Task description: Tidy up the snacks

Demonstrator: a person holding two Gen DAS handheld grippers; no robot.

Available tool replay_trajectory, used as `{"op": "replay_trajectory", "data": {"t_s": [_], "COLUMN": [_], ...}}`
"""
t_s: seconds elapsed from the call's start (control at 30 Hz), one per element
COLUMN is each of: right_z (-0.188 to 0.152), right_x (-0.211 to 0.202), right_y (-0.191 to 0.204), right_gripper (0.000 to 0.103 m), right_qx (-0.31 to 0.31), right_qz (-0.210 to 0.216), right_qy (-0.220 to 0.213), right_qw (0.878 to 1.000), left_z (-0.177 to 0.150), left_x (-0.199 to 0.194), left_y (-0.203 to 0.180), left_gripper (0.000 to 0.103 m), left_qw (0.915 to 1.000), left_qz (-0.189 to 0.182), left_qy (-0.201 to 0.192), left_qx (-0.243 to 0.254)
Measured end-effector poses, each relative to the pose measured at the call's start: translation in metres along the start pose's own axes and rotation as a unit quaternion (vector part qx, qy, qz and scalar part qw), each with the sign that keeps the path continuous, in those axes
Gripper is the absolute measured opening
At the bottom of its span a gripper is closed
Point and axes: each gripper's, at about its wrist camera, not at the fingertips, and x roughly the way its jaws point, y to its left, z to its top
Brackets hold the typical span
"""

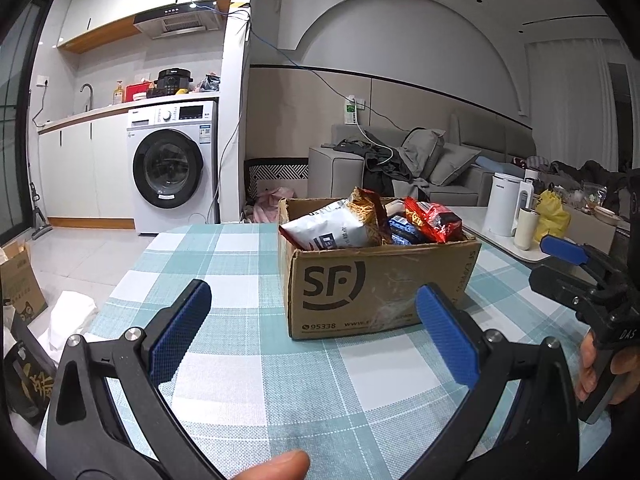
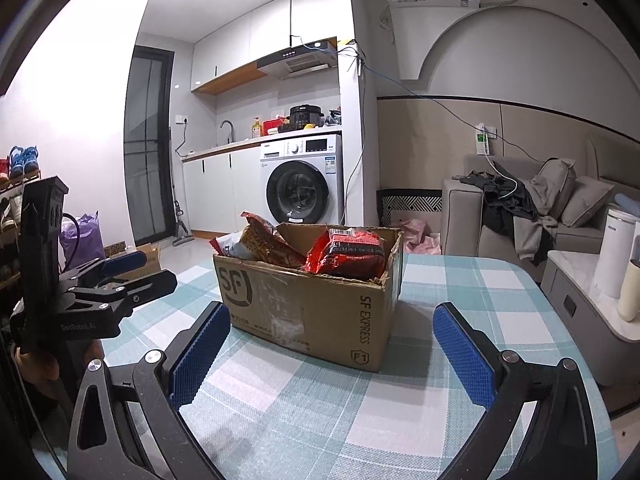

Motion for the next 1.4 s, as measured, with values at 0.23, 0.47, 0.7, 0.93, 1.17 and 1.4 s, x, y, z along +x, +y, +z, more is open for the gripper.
{"op": "replay_trajectory", "data": {"t_s": [0.23,0.47,0.7,0.93,1.17,1.4], "right_z": [-0.001,-0.001,-0.0013,-0.0012,-0.0012,-0.0015], "right_x": [0.0002,-0.0007,-0.0001,-0.0003,-0.0004,0.0003], "right_y": [-0.0024,-0.0031,-0.0036,-0.0032,-0.0033,-0.0037], "right_gripper": [0.103,0.103,0.103,0.103,0.103,0.103], "right_qx": [0.005,0.006,0.006,0.006,0.006,0.006], "right_qz": [-0.002,-0.002,-0.002,-0.001,-0.001,-0.001], "right_qy": [-0.003,-0.004,-0.004,-0.004,-0.004,-0.004], "right_qw": [1.0,1.0,1.0,1.0,1.0,1.0], "left_z": [-0.0011,-0.0017,-0.0019,-0.002,-0.0023,-0.0025], "left_x": [-0.0001,-0.0013,-0.0012,-0.0016,-0.001,-0.0011], "left_y": [0.001,0.0014,0.0014,0.0012,0.0012,0.0012], "left_gripper": [0.102,0.102,0.102,0.103,0.102,0.102], "left_qw": [1.0,1.0,1.0,1.0,1.0,1.0], "left_qz": [-0.001,-0.002,-0.002,-0.002,-0.002,-0.002], "left_qy": [0.0,0.0,-0.001,-0.001,0.0,0.0], "left_qx": [-0.002,-0.002,-0.002,-0.003,-0.003,-0.003]}}
